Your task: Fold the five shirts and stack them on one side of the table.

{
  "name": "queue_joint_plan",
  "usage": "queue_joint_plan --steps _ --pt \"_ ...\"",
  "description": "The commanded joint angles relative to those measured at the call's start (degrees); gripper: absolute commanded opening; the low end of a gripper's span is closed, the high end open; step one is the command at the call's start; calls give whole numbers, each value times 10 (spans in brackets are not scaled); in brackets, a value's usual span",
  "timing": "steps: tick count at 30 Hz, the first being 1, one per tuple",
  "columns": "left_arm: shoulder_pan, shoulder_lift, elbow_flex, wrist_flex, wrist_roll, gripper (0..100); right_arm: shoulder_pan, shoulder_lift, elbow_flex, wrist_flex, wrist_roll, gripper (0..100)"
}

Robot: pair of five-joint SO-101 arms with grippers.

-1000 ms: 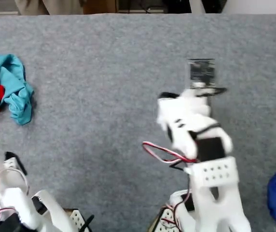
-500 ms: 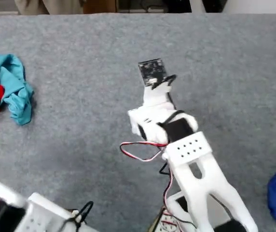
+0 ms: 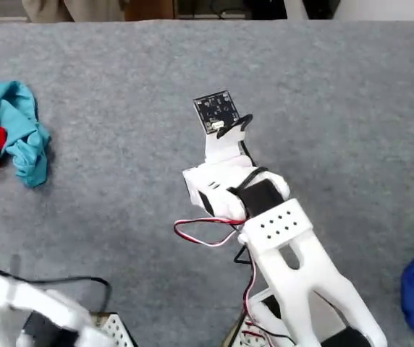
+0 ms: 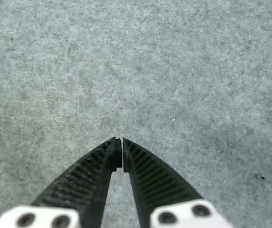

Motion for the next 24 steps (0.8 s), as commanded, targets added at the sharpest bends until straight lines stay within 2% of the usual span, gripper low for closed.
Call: queue_joint_plan --steps 1,12,15,18,19,21,24 --pt "18 150 -124 1 18 240 -7 3 -32 -9 4 16" --pt "168 506 -303 4 16 230 -5 1 -36 7 6 16" --pt "175 594 -369 7 16 167 -3 0 -36 7 6 16" --pt "171 655 -416 11 18 52 -3 2 -35 7 6 16" --pt "168 662 -428 27 18 13 -3 2 -35 7 6 16" --pt "164 660 -454 88 19 26 -3 2 -34 7 6 16" --pt "164 631 -520 232 19 20 -3 2 -33 7 6 16"
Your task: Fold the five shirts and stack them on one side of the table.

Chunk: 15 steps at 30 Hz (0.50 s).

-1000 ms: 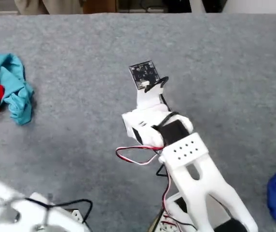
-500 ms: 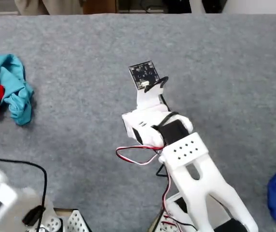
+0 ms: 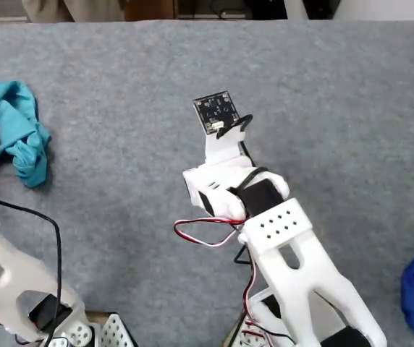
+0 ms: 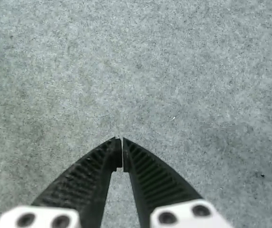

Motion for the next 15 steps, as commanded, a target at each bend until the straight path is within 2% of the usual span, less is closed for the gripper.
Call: queue_joint_plan --steps 1,4,7,12,15 --pt "-10 -48 -98 189 2 19 -3 2 -32 3 6 16" --pt "-4 -109 -194 326 25 19 -3 2 -32 3 4 16" --pt "23 -161 -258 399 65 19 -3 2 -31 3 4 16" --pt "101 -233 -331 483 69 19 2 0 -30 4 4 16" --pt "168 -283 -376 558 69 19 32 0 -31 21 3 16"
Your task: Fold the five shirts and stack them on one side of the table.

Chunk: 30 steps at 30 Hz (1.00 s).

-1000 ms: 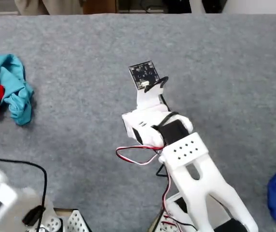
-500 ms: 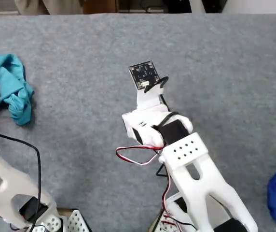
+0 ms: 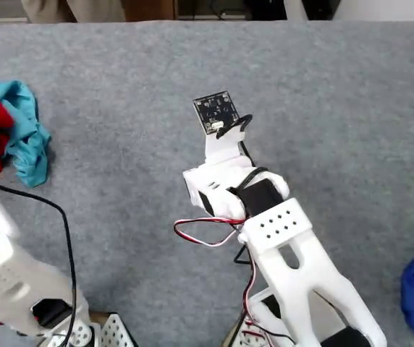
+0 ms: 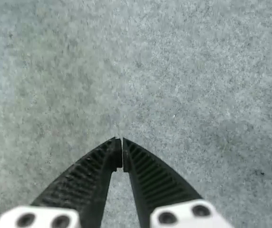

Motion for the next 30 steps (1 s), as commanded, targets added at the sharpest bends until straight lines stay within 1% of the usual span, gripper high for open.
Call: queue_joint_plan --steps 1,4,7,11,13,14,17,20,21,23,25,27,30 --pt "88 -95 -89 86 4 19 46 0 -31 18 3 16" --pt "178 -150 -140 140 5 19 111 0 -31 39 3 16" --pt "295 -206 -184 164 5 19 186 0 -31 54 3 16" --pt "477 -269 -194 165 16 19 290 0 -31 63 5 16" --pt "546 -285 -185 166 32 19 335 0 -31 63 6 16" --pt "563 -285 -171 166 37 20 355 0 -31 63 7 16" --pt "568 -271 -103 162 39 21 396 0 -30 73 35 17" --pt "568 -251 -33 162 38 34 418 0 -30 97 65 19" --pt "568 -247 -14 162 38 60 424 0 -30 103 72 19" --pt "571 -249 16 166 45 148 430 1 -30 108 88 19" --pt "568 -260 33 167 105 232 432 0 -24 111 107 19" --pt "542 -275 47 167 162 273 429 0 -15 112 116 19" --pt "520 -291 64 167 163 282 429 0 -10 112 116 44"
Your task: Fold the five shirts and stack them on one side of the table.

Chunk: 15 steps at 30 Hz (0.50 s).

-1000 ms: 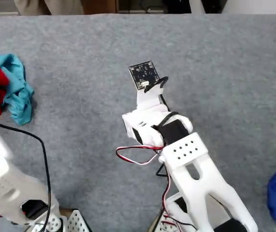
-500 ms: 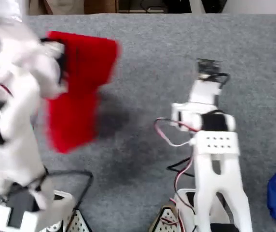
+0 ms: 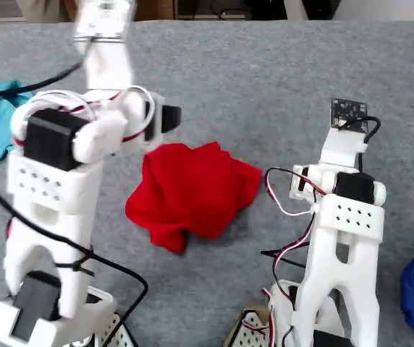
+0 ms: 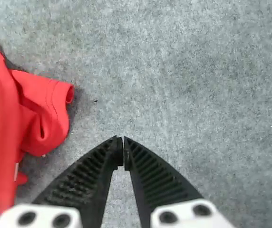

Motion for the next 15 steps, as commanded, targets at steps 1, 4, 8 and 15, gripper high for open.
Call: queue_joint_plan --steps 1,4,8,15 --pt "-25 -31 19 4 11 281 8 0 -10 3 6 69" --pt "-69 -43 60 4 5 281 -1 -1 -15 11 6 158" --pt "-156 -63 161 9 -2 219 -63 -1 -37 81 6 225" --pt "-325 -179 387 7 -73 34 -182 -1 -145 261 2 226"
